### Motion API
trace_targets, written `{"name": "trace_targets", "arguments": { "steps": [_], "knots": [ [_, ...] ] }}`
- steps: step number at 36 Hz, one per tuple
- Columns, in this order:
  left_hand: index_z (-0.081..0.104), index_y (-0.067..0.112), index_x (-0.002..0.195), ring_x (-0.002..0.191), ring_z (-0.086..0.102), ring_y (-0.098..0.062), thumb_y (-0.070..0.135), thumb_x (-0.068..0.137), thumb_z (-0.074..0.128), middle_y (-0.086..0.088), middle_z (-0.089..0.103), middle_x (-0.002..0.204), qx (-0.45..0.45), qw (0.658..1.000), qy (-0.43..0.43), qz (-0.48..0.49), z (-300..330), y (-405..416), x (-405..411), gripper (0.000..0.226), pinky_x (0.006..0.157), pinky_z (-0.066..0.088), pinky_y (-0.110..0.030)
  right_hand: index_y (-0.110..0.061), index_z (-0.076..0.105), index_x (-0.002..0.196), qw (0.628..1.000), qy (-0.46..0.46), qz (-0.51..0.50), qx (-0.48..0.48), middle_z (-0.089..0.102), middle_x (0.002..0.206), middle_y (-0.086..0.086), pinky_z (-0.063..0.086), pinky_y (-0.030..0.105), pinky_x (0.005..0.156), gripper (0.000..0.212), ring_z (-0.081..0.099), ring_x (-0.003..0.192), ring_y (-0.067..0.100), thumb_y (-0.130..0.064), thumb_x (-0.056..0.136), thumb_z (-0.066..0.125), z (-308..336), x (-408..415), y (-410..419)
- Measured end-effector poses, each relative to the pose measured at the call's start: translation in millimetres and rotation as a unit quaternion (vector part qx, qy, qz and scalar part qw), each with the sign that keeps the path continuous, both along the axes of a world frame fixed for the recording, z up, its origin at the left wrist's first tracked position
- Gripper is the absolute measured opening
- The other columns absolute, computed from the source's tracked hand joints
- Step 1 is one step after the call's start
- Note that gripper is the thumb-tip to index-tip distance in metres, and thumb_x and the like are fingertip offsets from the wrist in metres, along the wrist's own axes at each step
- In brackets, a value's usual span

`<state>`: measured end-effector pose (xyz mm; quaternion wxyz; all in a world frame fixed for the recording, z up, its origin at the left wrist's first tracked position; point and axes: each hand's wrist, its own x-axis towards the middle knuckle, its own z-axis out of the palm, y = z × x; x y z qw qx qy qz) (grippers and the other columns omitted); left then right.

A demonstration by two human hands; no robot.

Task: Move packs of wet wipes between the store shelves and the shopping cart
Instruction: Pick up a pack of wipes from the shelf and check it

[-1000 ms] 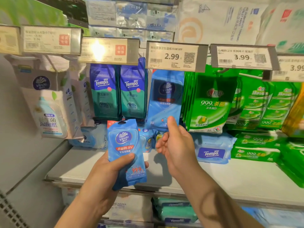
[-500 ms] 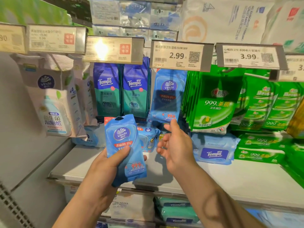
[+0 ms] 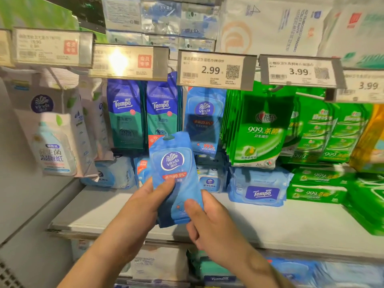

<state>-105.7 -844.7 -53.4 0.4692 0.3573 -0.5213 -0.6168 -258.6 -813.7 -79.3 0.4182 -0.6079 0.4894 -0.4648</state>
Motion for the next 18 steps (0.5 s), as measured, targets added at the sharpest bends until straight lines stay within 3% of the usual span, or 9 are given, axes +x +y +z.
{"name": "trace_targets", "arguments": {
  "steps": [3, 7, 11, 14, 18],
  "knots": [
    [0.073, 0.021, 0.096, 0.067, 0.05, -0.021, 0.056, 0.079, 0.069, -0.009, 0.067, 0.085, -0.053, 0.997, -0.058, -0.005, -6.7, -0.5, 6.2, 0.039, 0.06, 0.041, -0.033, -0.03, 0.059, 0.104, 0.998, -0.013, -0.034, -0.041, 0.055, 0.06, -0.004, 0.037, 0.031, 0.053, 0.041, 0.044, 0.05, 0.012, -0.063, 0.083, 0.046, -3.5, -5.4, 1.1],
    [0.068, 0.016, 0.079, 0.059, 0.038, -0.017, 0.065, 0.072, 0.062, -0.008, 0.057, 0.069, -0.089, 0.991, -0.097, -0.013, -15.8, 1.9, 7.6, 0.05, 0.055, 0.031, -0.032, -0.027, 0.057, 0.097, 0.992, -0.004, -0.083, -0.092, 0.063, 0.07, 0.008, 0.043, 0.045, 0.054, 0.041, 0.048, 0.054, 0.014, -0.063, 0.083, 0.047, -3.2, -12.1, 2.7],
    [0.067, 0.017, 0.08, 0.057, 0.039, -0.015, 0.068, 0.078, 0.057, -0.019, 0.062, 0.076, -0.166, 0.979, -0.121, 0.005, -11.8, 0.3, 5.5, 0.052, 0.059, 0.031, -0.034, -0.024, 0.057, 0.093, 0.985, -0.002, -0.091, -0.149, 0.055, 0.058, -0.002, 0.039, 0.028, 0.052, 0.037, 0.046, 0.051, 0.009, -0.058, 0.087, 0.045, 9.8, -15.4, 6.6],
    [0.07, 0.023, 0.081, 0.055, 0.038, -0.012, 0.068, 0.079, 0.057, -0.011, 0.064, 0.072, -0.199, 0.973, -0.116, 0.014, -0.5, -3.2, 4.0, 0.047, 0.058, 0.029, -0.032, -0.028, 0.059, 0.095, 0.982, -0.03, -0.083, -0.164, 0.055, 0.063, 0.01, 0.04, 0.032, 0.053, 0.033, 0.044, 0.052, 0.012, -0.057, 0.087, 0.047, 23.9, -16.0, 6.5],
    [0.07, 0.021, 0.083, 0.057, 0.039, -0.018, 0.071, 0.078, 0.056, -0.016, 0.061, 0.072, -0.231, 0.966, -0.115, 0.008, 16.4, -10.3, 0.1, 0.053, 0.06, 0.03, -0.037, -0.036, 0.062, 0.095, 0.98, -0.056, -0.077, -0.176, 0.056, 0.064, 0.0, 0.039, 0.034, 0.054, 0.028, 0.045, 0.052, 0.012, -0.058, 0.086, 0.048, 44.1, -17.9, 4.4]
  ]
}}
